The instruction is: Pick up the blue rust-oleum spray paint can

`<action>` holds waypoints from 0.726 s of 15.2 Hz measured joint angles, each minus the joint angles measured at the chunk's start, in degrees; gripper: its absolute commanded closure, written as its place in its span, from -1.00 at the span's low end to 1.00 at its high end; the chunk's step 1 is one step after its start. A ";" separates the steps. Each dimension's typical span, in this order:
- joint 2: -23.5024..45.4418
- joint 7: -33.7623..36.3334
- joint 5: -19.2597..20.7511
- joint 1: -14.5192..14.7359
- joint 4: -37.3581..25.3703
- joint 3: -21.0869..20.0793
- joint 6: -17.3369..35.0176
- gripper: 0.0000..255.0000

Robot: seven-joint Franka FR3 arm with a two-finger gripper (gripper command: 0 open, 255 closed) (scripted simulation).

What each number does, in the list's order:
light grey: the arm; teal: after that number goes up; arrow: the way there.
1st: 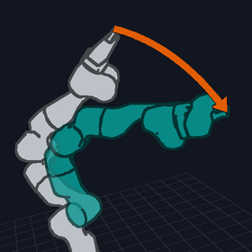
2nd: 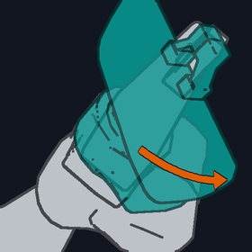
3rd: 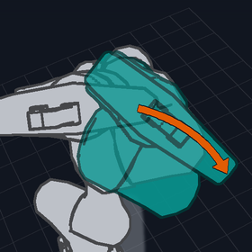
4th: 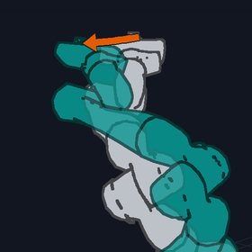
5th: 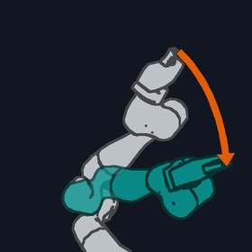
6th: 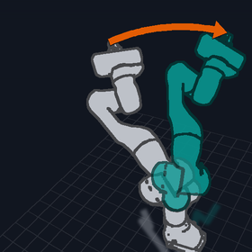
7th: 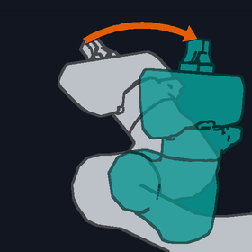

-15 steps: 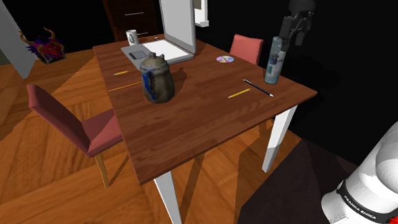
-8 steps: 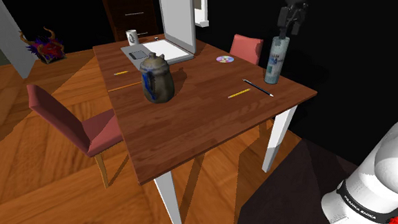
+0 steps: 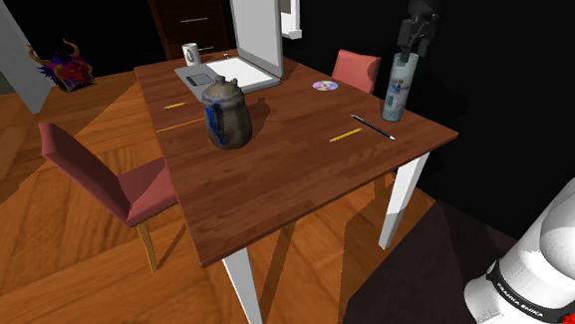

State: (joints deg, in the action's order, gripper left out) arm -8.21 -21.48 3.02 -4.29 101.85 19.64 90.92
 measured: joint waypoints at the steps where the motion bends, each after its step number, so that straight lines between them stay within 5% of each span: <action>1: -0.09 0.11 0.02 0.02 0.82 -0.04 0.73 -1.00; 2: -0.23 0.09 0.08 -0.01 1.59 -0.01 1.36 -1.00; 3: -0.33 0.15 0.10 0.00 2.06 -0.04 1.75 1.00; 11: -0.50 0.28 0.13 0.03 2.38 -0.09 2.11 1.00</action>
State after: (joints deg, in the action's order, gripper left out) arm -8.70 -21.20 3.15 -4.26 104.23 19.55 93.03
